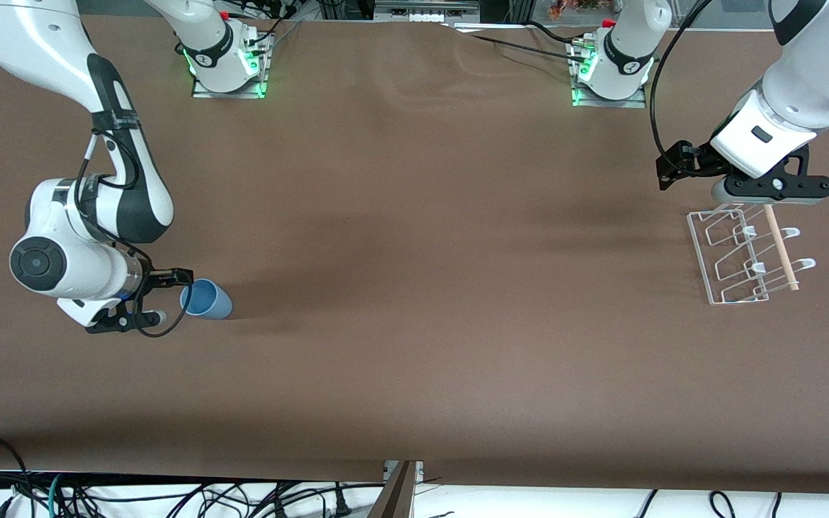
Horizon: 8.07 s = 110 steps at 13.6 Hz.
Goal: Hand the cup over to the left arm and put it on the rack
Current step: 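Reach the right gripper down to the blue cup, then close the right gripper on the blue cup and lift it, then carry the cup toward center while the left gripper reaches to meet it, then grasp the cup with the left gripper while the right gripper releases, then lift the cup toward the rack while the right gripper withdraws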
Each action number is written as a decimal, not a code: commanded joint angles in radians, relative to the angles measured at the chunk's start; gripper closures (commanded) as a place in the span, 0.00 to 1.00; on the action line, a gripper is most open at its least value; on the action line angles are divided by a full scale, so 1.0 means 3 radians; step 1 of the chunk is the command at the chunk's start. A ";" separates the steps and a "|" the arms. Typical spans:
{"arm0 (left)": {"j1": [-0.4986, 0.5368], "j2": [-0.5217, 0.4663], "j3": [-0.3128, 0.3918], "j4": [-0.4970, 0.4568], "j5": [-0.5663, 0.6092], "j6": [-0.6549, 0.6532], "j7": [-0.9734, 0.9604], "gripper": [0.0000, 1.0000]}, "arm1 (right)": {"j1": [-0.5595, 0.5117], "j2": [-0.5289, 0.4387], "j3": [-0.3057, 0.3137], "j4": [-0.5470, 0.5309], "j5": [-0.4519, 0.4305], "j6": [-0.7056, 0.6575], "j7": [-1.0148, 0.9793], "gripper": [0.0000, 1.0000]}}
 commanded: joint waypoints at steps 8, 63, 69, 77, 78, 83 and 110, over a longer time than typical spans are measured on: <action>0.0008 0.0084 -0.0036 0.0170 0.0098 -0.0101 -0.0038 0.00 | 0.0082 0.0401 0.0004 0.0388 0.0272 0.0001 0.0265 0.70; -0.0432 0.1582 -0.0277 0.0431 -0.2990 0.1090 0.5760 0.58 | 0.1340 0.0222 0.0873 0.1104 0.3224 0.0696 0.3420 1.00; -0.0411 0.1572 -0.0272 0.0436 -0.2985 0.1075 0.5761 1.00 | 0.1279 0.0222 0.0868 0.1104 0.3326 0.0696 0.3420 0.98; -0.0340 0.1531 -0.0205 0.0497 -0.2817 0.0922 0.5725 1.00 | 0.0462 -0.0078 0.0833 0.1109 0.2995 -0.0294 0.3399 0.01; -0.0309 0.1526 -0.0180 0.0533 -0.2548 0.0865 0.5730 1.00 | 0.0334 -0.0115 0.0833 0.1109 0.2745 -0.0437 0.3384 0.01; -0.0115 0.1510 -0.0118 0.0538 -0.1729 0.0584 0.5715 1.00 | -0.0621 -0.0248 0.0817 0.1155 0.2114 -0.1408 0.2482 0.01; -0.0212 0.1122 -0.0021 -0.1209 0.3733 -0.1140 0.2509 1.00 | -0.0487 -0.2053 0.0554 -0.0809 -0.0054 -0.0689 0.0628 0.01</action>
